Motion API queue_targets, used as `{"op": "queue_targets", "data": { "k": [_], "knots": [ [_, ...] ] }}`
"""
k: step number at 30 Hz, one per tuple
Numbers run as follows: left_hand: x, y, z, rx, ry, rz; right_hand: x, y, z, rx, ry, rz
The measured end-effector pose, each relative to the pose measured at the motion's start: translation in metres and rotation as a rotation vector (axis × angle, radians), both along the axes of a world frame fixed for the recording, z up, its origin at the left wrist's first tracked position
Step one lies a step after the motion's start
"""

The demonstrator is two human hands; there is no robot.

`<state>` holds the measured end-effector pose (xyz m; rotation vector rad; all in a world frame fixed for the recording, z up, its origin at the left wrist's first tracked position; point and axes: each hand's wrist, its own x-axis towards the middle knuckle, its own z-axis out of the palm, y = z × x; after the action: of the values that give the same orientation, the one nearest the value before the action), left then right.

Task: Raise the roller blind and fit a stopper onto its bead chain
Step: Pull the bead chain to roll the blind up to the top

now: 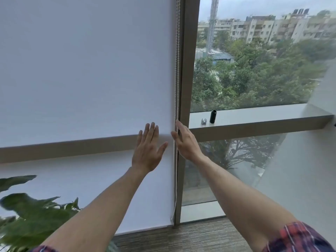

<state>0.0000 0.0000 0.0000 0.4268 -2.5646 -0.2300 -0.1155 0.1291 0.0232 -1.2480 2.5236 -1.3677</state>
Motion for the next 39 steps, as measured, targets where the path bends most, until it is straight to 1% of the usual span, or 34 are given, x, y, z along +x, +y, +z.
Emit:
{"op": "queue_targets", "data": {
  "k": [3,5,9,12,16,18,20,25,27,29,32,35,37,39],
  "knots": [
    [0.000,0.004,-0.002,0.052,-0.042,-0.029,0.001,-0.014,0.013,-0.103,-0.143,0.013],
    [-0.001,0.007,-0.004,0.136,-0.070,-0.088,0.003,-0.019,0.023,-0.188,-0.257,0.043],
    [0.000,0.011,-0.006,0.333,-0.080,-0.149,0.006,-0.021,0.024,-0.281,-0.276,0.071],
    [-0.004,0.017,-0.006,0.479,0.004,-0.156,0.009,-0.023,0.018,-0.291,-0.256,0.036],
    [-0.010,0.021,0.009,0.770,0.154,-0.137,0.013,-0.020,0.009,-0.302,-0.212,-0.023],
    [-0.014,0.025,0.020,0.897,0.236,-0.148,0.014,-0.019,0.005,-0.329,-0.223,-0.036],
    [-0.017,0.030,0.032,0.981,0.325,-0.188,0.020,-0.017,0.000,-0.345,-0.247,-0.025],
    [-0.025,0.047,0.062,1.028,0.501,-0.328,0.036,-0.012,-0.009,-0.408,-0.249,-0.004],
    [-0.027,0.054,0.071,1.017,0.536,-0.399,0.041,-0.006,-0.031,-0.323,-0.261,-0.028],
    [-0.028,0.058,0.074,1.016,0.553,-0.445,0.052,0.008,-0.068,-0.240,-0.295,-0.053],
    [-0.030,0.061,0.071,1.024,0.545,-0.453,0.065,0.020,-0.104,-0.202,-0.358,-0.054],
    [-0.032,0.061,0.067,1.104,0.549,-0.416,0.059,0.016,-0.100,-0.206,-0.379,-0.029],
    [-0.033,0.060,0.067,1.105,0.554,-0.375,0.049,0.015,-0.091,-0.248,-0.384,-0.032],
    [-0.033,0.061,0.067,1.098,0.549,-0.371,0.035,0.016,-0.081,-0.310,-0.430,-0.046]
  ]
}}
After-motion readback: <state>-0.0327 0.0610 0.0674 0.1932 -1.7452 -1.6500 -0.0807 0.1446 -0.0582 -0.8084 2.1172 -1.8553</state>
